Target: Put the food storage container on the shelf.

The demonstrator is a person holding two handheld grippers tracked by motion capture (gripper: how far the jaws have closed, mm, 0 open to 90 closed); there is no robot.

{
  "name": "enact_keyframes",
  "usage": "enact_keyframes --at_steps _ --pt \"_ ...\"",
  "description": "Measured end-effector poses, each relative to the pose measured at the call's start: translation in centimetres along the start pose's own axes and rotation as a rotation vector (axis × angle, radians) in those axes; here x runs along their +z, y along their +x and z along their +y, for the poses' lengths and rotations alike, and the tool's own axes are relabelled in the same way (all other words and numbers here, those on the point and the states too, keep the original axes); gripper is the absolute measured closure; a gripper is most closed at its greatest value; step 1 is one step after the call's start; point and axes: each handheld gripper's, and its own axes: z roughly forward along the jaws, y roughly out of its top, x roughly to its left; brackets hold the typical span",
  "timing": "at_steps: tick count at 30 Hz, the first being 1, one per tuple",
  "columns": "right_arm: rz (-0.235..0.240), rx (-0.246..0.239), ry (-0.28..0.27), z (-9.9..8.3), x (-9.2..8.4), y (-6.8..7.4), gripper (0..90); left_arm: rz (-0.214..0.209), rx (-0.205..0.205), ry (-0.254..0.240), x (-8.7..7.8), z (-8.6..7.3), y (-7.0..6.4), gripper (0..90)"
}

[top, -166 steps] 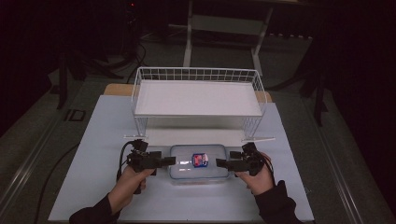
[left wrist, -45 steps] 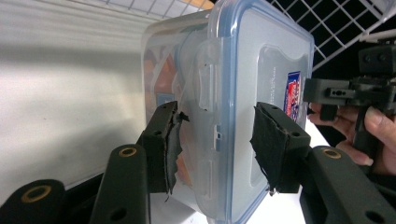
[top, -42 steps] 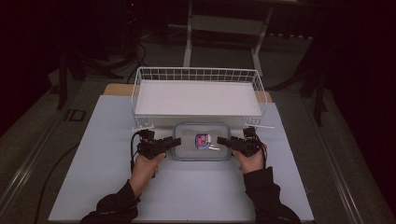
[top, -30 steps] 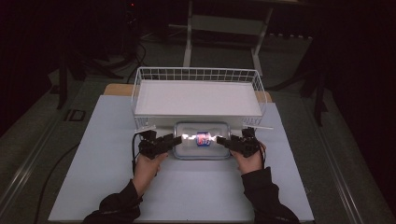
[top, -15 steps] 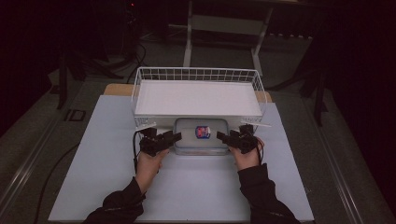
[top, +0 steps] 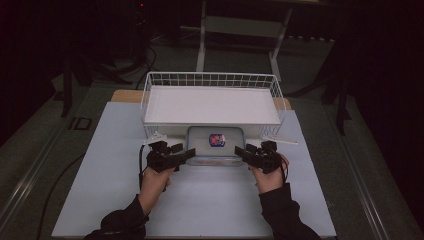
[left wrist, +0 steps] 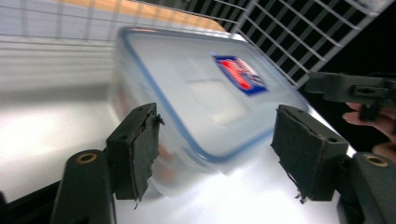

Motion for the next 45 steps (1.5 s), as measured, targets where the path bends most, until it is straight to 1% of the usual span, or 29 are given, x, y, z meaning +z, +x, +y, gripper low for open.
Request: enact_keyframes --at_steps 2,3,4,5,6,7,8,9,10,11,12,13,14,15,16,17,20,22,24,25,27,28,29,32,33,35,40,41,45 --pt "0.015 -0.019 0.008 -0.4 -0.2 0.8 47.7 -0.032 -0.01 -0.011 -0.7 -0.1 -0.2 23.4" --pt "0.031 -0.027 0.019 -0.6 -0.2 1.2 50.5 -0.044 -0.004 -0.012 -1.0 -0.2 -0.4 19.0" --pt "0.041 -0.034 0.032 -0.9 -0.2 1.6 55.0 -0.057 0.001 -0.016 -1.4 -0.3 -0.5 13.5" --pt "0.049 -0.045 0.041 -1.2 -0.2 1.9 62.0 -0.073 0.007 -0.011 -1.6 -0.4 -0.7 9.6" --pt "0.06 -0.059 0.056 -1.4 -0.1 2.3 66.3 -0.087 0.024 0.002 -1.8 -0.5 -0.9 4.3" --pt "0.066 -0.071 0.074 -1.7 0.1 2.6 72.1 -0.091 0.038 0.011 -1.9 -0.7 -1.1 0.0" --pt "0.071 -0.08 0.094 -1.9 0.4 2.8 78.7 -0.092 0.049 0.019 -2.1 -1.0 -1.3 0.0" --pt "0.079 -0.084 0.112 -2.2 0.7 2.9 83.0 -0.097 0.053 0.021 -2.1 -1.2 -1.4 0.0" --pt "0.084 -0.087 0.126 -2.3 0.9 2.9 85.1 -0.106 0.058 0.025 -2.2 -1.5 -1.4 0.0" --pt "0.085 -0.087 0.146 -2.5 1.3 3.0 86.8 -0.099 0.068 0.037 -2.2 -1.8 -1.5 0.0" --pt "0.087 -0.087 0.165 -2.8 1.8 3.0 87.3 -0.092 0.078 0.037 -2.3 -2.1 -1.5 0.0" --pt "0.081 -0.087 0.168 -2.9 2.1 2.9 87.8 -0.097 0.078 0.034 -2.4 -2.4 -1.4 0.0" --pt "0.074 -0.087 0.173 -3.0 2.5 2.9 88.1 -0.091 0.075 0.03 -2.5 -2.7 -1.4 0.0" --pt "0.065 -0.086 0.175 -3.0 2.8 2.8 89.7 -0.079 0.084 0.034 -2.6 -2.9 -1.3 0.0" --pt "0.068 -0.083 0.172 -3.0 3.1 2.7 89.6 -0.076 0.092 0.042 -2.6 -3.0 -1.2 0.0" --pt "0.058 -0.085 0.172 -3.0 3.4 2.8 89.6 -0.078 0.093 0.04 -2.8 -3.0 -1.1 0.0" --pt "0.049 -0.084 0.174 -2.9 4.1 2.8 89.7 -0.06 0.095 0.017 -3.1 -3.2 -0.8 0.0" --pt "0.038 -0.093 0.178 -2.8 4.6 3.0 89.7 -0.054 0.093 0.014 -3.1 -3.2 -0.6 0.0" --pt "0.036 -0.085 0.176 -2.7 5.1 2.9 89.7 -0.052 0.093 0.013 -3.1 -3.2 -0.4 0.0" --pt "0.033 -0.084 0.174 -2.7 5.3 3.0 89.7 -0.052 0.087 0.007 -3.1 -3.1 -0.4 0.0" --pt "0.03 -0.092 0.169 -2.6 5.5 3.1 89.7 -0.048 0.089 0.004 -3.1 -3.1 -0.3 0.0" --pt "0.03 -0.095 0.168 -2.5 5.8 3.2 89.8 -0.045 0.094 0.004 -3.1 -3.1 -0.3 0.0" --pt "0.019 -0.107 0.164 -2.2 6.5 3.4 89.8 -0.046 0.089 0.003 -3.2 -3.1 -0.2 0.0" --pt "0.004 -0.104 0.156 -1.6 7.3 3.5 89.8 -0.038 0.099 0.001 -3.2 -3.1 -0.2 0.0" --pt "0.004 -0.104 0.156 -1.6 7.3 3.5 89.8 -0.038 0.099 0.001 -3.2 -3.1 -0.2 0.0" --pt "0.006 -0.085 0.146 -1.2 7.9 3.5 89.8 -0.036 0.097 -0.003 -3.3 -3.0 -0.1 0.0" --pt "-0.01 -0.087 0.133 -0.7 8.5 3.5 89.8 -0.034 0.1 -0.005 -3.4 -3.0 0.0 0.0" --pt "-0.016 -0.072 0.123 -0.4 8.8 3.5 89.8 -0.033 0.103 -0.003 -3.4 -3.0 0.0 0.0" --pt "-0.021 -0.076 0.112 0.0 9.2 3.6 89.7 -0.035 0.103 -0.005 -3.4 -3.0 0.0 0.0"
